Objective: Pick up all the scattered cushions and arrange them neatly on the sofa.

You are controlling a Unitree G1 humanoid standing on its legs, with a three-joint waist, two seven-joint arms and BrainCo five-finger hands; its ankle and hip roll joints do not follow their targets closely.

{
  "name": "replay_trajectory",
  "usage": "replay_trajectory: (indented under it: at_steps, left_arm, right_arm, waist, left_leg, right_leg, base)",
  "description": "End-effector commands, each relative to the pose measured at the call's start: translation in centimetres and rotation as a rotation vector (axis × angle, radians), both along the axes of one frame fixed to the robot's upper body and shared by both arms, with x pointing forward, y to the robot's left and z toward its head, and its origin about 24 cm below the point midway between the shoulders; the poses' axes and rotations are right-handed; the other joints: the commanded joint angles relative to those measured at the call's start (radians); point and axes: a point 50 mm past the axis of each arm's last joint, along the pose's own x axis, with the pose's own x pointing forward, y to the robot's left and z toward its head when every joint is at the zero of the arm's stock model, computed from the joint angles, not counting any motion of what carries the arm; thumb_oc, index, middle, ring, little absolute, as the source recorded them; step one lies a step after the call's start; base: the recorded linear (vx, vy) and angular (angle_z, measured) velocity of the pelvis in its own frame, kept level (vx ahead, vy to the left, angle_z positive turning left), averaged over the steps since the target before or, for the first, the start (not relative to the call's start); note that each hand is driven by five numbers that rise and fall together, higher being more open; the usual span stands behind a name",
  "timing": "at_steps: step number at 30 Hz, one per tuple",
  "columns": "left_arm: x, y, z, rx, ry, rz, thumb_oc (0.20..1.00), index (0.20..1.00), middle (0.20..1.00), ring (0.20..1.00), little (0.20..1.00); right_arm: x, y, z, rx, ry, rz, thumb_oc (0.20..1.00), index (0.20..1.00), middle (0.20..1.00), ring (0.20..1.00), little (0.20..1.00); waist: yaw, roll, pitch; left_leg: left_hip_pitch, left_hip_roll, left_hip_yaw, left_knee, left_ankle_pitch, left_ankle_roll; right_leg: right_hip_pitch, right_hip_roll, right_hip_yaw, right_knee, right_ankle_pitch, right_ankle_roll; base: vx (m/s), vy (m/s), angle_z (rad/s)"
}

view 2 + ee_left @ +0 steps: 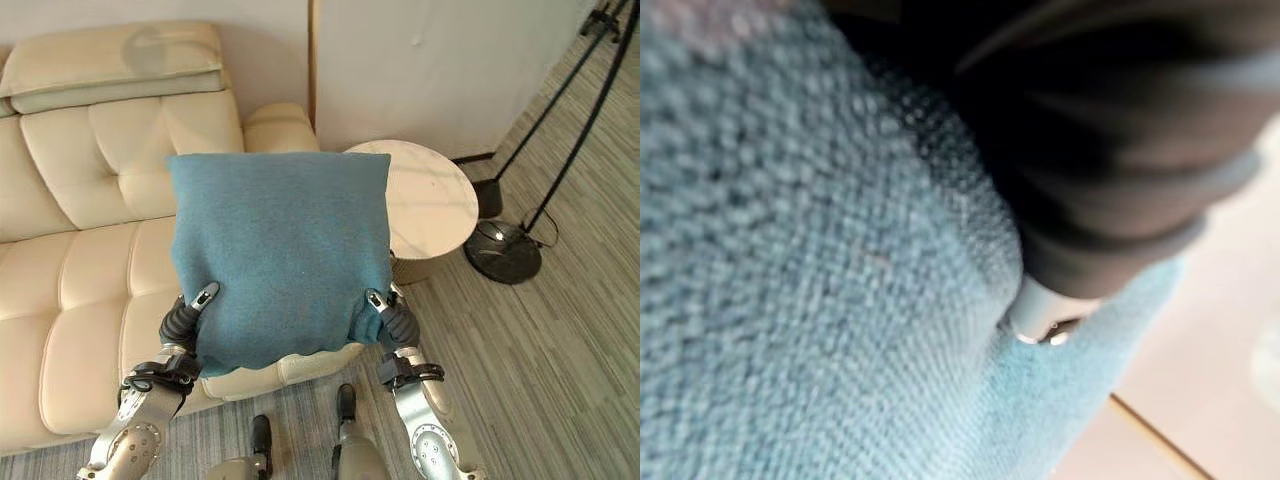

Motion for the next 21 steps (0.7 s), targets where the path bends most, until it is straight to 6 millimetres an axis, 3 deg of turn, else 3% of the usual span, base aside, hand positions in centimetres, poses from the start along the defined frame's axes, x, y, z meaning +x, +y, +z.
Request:
replay_trajectory:
  at_steps: [1, 2, 6, 7, 10, 12, 14, 15, 17, 18, 20, 21]
  left_arm:
    - [0.5, -4.4, 5.6, -0.041, -0.326, -0.227, 0.200, 0.200, 0.200, 0.200, 0.200]
    - [0.5, -4.1, 5.4, -0.036, -0.318, -0.211, 0.200, 0.200, 0.200, 0.200, 0.200]
    - [0.5, -3.7, 5.3, -0.025, -0.306, -0.187, 0.200, 0.200, 0.200, 0.200, 0.200]
    - [0.5, -3.7, 5.1, -0.031, -0.294, -0.187, 0.200, 0.200, 0.200, 0.200, 0.200]
    - [0.4, -4.1, 5.1, -0.032, -0.292, -0.206, 0.200, 0.200, 0.200, 0.200, 0.200]
    - [0.4, -4.1, 5.2, -0.033, -0.297, -0.207, 0.200, 0.200, 0.200, 0.200, 0.200]
    - [0.6, -4.0, 5.5, -0.025, -0.313, -0.197, 0.200, 0.200, 0.200, 0.200, 0.200]
    - [0.7, -4.0, 5.8, -0.023, -0.327, -0.191, 0.200, 0.200, 0.200, 0.200, 0.200]
    - [0.8, -4.0, 5.9, -0.021, -0.337, -0.193, 0.200, 0.200, 0.200, 0.200, 0.200]
    - [0.8, -4.0, 5.9, -0.021, -0.337, -0.193, 0.200, 0.200, 0.200, 0.200, 0.200]
    - [0.7, -3.9, 5.8, -0.022, -0.339, -0.194, 0.200, 0.200, 0.200, 0.200, 0.200]
    - [0.7, -4.4, 5.5, -0.033, -0.332, -0.216, 0.200, 0.200, 0.200, 0.200, 0.200]
  right_arm:
    - [-0.4, 5.1, 6.3, 0.124, -0.363, 0.268, 0.200, 0.200, 0.200, 0.200, 0.200]
    - [-0.2, 4.7, 6.1, 0.110, -0.353, 0.247, 0.200, 0.200, 0.200, 0.200, 0.200]
    - [-0.1, 4.7, 5.9, 0.106, -0.337, 0.236, 0.200, 0.200, 0.200, 0.200, 0.200]
    - [0.0, 4.3, 5.6, 0.095, -0.322, 0.214, 0.200, 0.200, 0.200, 0.200, 0.200]
    - [0.2, 3.7, 5.5, 0.088, -0.319, 0.184, 0.200, 0.200, 0.200, 0.200, 0.200]
    - [0.3, 3.6, 5.6, 0.087, -0.320, 0.181, 0.200, 0.200, 0.200, 0.200, 0.200]
    - [0.7, 3.4, 5.8, 0.075, -0.326, 0.172, 0.200, 0.200, 0.200, 0.200, 0.200]
    - [0.9, 3.4, 6.0, 0.056, -0.339, 0.177, 0.200, 0.200, 0.200, 0.200, 0.200]
    - [0.9, 3.3, 6.2, 0.048, -0.349, 0.178, 0.200, 0.200, 0.200, 0.200, 0.200]
    - [0.9, 3.3, 6.2, 0.048, -0.349, 0.178, 0.200, 0.200, 0.200, 0.200, 0.200]
    - [0.8, 3.3, 6.2, 0.040, -0.354, 0.184, 0.200, 0.200, 0.200, 0.200, 0.200]
    - [0.7, 3.1, 6.2, 0.034, -0.361, 0.177, 0.200, 0.200, 0.200, 0.200, 0.200]
  waist:
    - [0.016, 0.006, -0.061]
    - [0.035, -0.009, -0.085]
    - [0.053, -0.017, -0.099]
    - [0.051, -0.011, -0.089]
    - [0.050, 0.004, -0.049]
    - [0.050, 0.011, -0.035]
    - [0.053, 0.021, -0.008]
    - [0.042, 0.010, -0.002]
    - [0.023, -0.008, -0.014]
    - [0.023, -0.008, -0.015]
    - [0.012, -0.017, -0.023]
    - [-0.026, 0.003, -0.065]
  left_leg:
    - [-0.013, -0.070, -0.026, -0.019, -0.056, -0.003]
    - [-0.048, -0.078, -0.017, -0.010, -0.038, -0.007]
    - [-0.085, -0.070, -0.008, 0.002, -0.009, -0.019]
    - [-0.114, -0.056, -0.018, 0.022, 0.021, -0.038]
    - [-0.180, -0.039, -0.040, 0.068, 0.073, -0.082]
    - [-0.200, -0.033, -0.053, 0.075, 0.092, -0.099]
    - [-0.223, -0.035, -0.116, 0.090, 0.099, -0.119]
    - [-0.213, -0.044, -0.145, 0.150, 0.042, -0.095]
    - [-0.189, -0.033, -0.122, 0.225, -0.038, -0.068]
    - [-0.189, -0.033, -0.122, 0.225, -0.037, -0.068]
    - [-0.132, -0.019, -0.103, 0.260, -0.105, -0.060]
    - [-0.004, 0.007, -0.053, 0.192, -0.131, -0.063]
  right_leg:
    - [0.175, 0.045, 0.028, -0.059, -0.059, 0.027]
    - [0.236, 0.064, 0.054, -0.126, -0.077, 0.019]
    - [0.265, 0.081, 0.063, -0.201, -0.111, -0.011]
    - [0.270, 0.109, 0.077, -0.229, -0.127, -0.038]
    - [0.265, 0.142, 0.060, -0.244, -0.139, -0.066]
    - [0.257, 0.146, 0.047, -0.239, -0.140, -0.071]
    - [0.225, 0.147, 0.024, -0.217, -0.138, -0.082]
    - [0.198, 0.121, -0.006, -0.204, -0.122, -0.076]
    - [0.186, 0.084, -0.038, -0.215, -0.099, -0.075]
    - [0.185, 0.085, -0.038, -0.215, -0.099, -0.075]
    - [0.184, 0.064, -0.053, -0.228, -0.087, -0.074]
    - [0.181, 0.063, -0.091, -0.257, -0.076, -0.066]
  base:
    - [-0.14, -0.105, -0.03]
    - [-0.08, -0.069, -0.03]
    - [-0.14, -0.155, -0.22]
    - [-0.18, -0.166, -0.03]
    - [-0.24, -0.191, 0.17]
    - [-0.20, -0.098, 0.44]
    - [-0.35, -0.107, 0.45]
    - [-0.38, -0.075, 0.48]
    - [-0.23, -0.030, 1.30]
    - [-0.10, -0.009, 1.11]
    - [-0.08, 0.033, 0.27]
    - [-0.03, 0.112, 0.28]
